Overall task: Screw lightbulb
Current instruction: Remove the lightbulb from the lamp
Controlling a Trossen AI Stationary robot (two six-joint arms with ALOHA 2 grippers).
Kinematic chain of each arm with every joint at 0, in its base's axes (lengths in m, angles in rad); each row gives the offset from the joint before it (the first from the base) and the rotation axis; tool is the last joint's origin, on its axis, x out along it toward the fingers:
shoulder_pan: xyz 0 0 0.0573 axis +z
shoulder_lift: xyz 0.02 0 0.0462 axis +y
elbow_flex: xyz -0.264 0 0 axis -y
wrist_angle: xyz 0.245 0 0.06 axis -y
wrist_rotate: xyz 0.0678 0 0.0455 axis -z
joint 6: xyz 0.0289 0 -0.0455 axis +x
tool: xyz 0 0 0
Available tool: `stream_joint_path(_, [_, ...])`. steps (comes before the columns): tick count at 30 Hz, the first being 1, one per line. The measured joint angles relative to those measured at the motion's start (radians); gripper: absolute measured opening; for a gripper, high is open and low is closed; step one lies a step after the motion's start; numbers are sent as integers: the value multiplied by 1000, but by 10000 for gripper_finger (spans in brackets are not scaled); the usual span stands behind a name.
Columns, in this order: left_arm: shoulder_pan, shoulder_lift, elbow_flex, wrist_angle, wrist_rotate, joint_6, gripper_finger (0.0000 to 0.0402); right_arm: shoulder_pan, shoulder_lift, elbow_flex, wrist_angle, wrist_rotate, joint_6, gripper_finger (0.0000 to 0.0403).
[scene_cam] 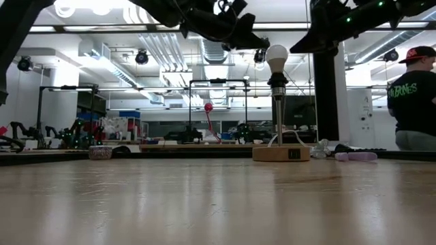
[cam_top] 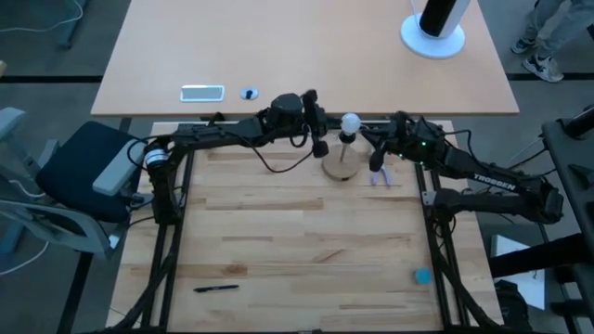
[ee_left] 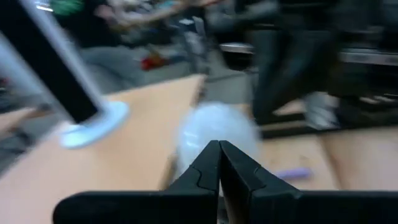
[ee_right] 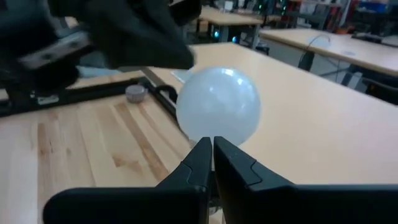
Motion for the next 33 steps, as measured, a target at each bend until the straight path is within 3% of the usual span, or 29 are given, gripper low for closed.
stream_joint_path(6, [31,5,0,56,-132,3,0,0,-2,0,6,-24,-9,13])
stream_joint_path(20, [65,58,0,96,82,-64,0,-1,41,0,40,-22,-25,13])
stream_joint_path(33, [60,67,0,88,156,-88,0,0,40,0,34,-23,-19,13])
